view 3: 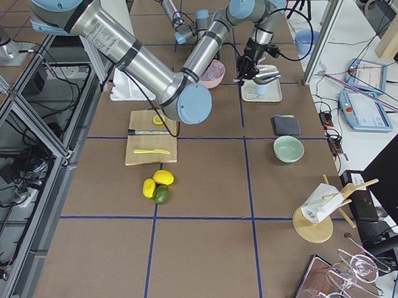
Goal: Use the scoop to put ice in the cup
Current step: 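Carry the empty scoop with the right gripper back beside the bowl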
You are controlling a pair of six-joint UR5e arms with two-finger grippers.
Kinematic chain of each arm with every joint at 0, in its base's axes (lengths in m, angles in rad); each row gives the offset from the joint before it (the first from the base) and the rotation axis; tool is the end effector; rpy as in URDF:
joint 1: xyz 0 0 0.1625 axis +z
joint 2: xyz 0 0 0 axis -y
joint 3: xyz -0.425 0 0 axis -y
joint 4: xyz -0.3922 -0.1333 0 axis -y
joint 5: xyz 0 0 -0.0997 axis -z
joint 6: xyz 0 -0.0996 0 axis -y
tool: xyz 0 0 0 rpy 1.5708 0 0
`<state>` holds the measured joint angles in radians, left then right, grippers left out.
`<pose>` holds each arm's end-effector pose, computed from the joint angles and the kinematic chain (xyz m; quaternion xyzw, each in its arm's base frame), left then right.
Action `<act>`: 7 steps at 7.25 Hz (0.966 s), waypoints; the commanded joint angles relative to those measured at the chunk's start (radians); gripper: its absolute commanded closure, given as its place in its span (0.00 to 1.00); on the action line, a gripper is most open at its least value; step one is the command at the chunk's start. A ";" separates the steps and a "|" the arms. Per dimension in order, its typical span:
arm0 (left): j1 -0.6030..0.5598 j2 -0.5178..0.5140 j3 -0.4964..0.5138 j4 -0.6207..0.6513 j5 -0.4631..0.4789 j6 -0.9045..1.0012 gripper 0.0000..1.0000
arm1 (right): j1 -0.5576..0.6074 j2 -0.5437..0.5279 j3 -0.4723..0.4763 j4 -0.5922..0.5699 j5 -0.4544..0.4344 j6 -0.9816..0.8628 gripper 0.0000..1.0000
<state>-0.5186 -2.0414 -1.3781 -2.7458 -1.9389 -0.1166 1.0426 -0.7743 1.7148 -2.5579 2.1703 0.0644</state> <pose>0.5370 -0.4187 0.3456 0.4692 0.4744 0.4399 0.6011 -0.2513 -0.5837 0.2296 -0.1075 -0.2758 -0.2128 0.9312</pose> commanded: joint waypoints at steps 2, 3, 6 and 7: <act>0.000 -0.002 0.001 -0.006 0.000 0.000 0.00 | -0.065 -0.374 0.360 0.050 0.046 0.228 1.00; 0.003 -0.002 0.001 -0.006 0.000 0.000 0.00 | -0.094 -0.443 0.370 0.129 0.048 0.244 1.00; 0.003 -0.002 -0.001 -0.008 0.000 0.000 0.00 | -0.243 -0.702 0.362 0.555 0.030 0.568 1.00; 0.003 -0.002 -0.001 -0.008 0.000 0.000 0.00 | -0.298 -0.742 0.326 0.673 0.002 0.684 1.00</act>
<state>-0.5155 -2.0432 -1.3789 -2.7529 -1.9390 -0.1166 0.8169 -1.4491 2.0719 -2.0442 2.1975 0.5967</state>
